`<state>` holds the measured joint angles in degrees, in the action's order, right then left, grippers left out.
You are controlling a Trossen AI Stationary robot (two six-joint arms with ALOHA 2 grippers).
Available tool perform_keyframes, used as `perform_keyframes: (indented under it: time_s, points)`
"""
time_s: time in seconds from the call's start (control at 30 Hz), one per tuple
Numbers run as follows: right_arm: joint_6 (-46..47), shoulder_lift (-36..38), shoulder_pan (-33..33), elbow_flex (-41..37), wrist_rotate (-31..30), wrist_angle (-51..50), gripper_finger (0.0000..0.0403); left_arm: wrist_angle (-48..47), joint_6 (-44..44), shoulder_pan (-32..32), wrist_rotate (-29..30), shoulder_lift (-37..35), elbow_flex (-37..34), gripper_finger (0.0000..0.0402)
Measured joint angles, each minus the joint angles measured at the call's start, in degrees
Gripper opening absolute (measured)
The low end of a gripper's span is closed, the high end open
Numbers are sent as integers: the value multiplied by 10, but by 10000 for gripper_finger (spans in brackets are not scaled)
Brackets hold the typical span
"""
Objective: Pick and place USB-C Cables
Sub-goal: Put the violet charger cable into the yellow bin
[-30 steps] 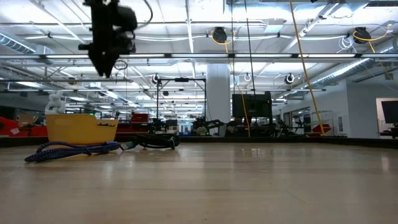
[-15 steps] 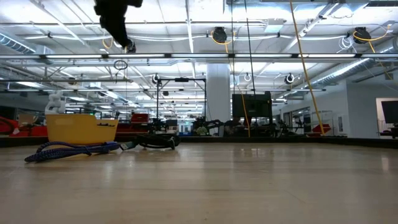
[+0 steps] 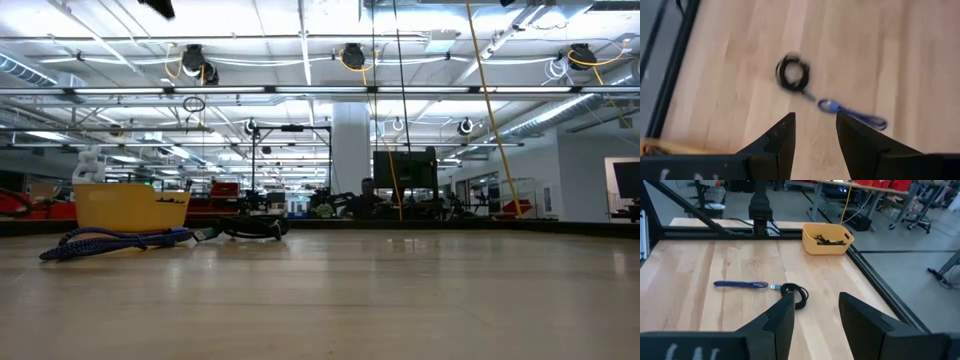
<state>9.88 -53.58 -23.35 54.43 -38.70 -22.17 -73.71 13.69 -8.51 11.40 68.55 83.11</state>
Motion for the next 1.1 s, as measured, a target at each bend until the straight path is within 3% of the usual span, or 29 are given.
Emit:
perform_keyframes:
  time_s: [0.17,0.27,0.4,0.77,0.93,1.1]
  points:
    - [16,0,0,0,0,-16,146,70,3,-87,65,-36,0,145]
    - [15,0,0,0,0,-14,146,118,-9,-140,141,-50,-7,145]
    - [15,0,0,0,0,-13,146,216,-59,-189,217,-80,-61,145]
    - [-37,7,0,0,-1,27,135,567,-213,-186,220,-149,-275,145]
    - [-64,19,0,0,-1,36,95,687,-254,-178,215,-168,-351,145]
    - [-69,31,0,0,0,30,40,707,-250,-162,181,-178,-368,145]
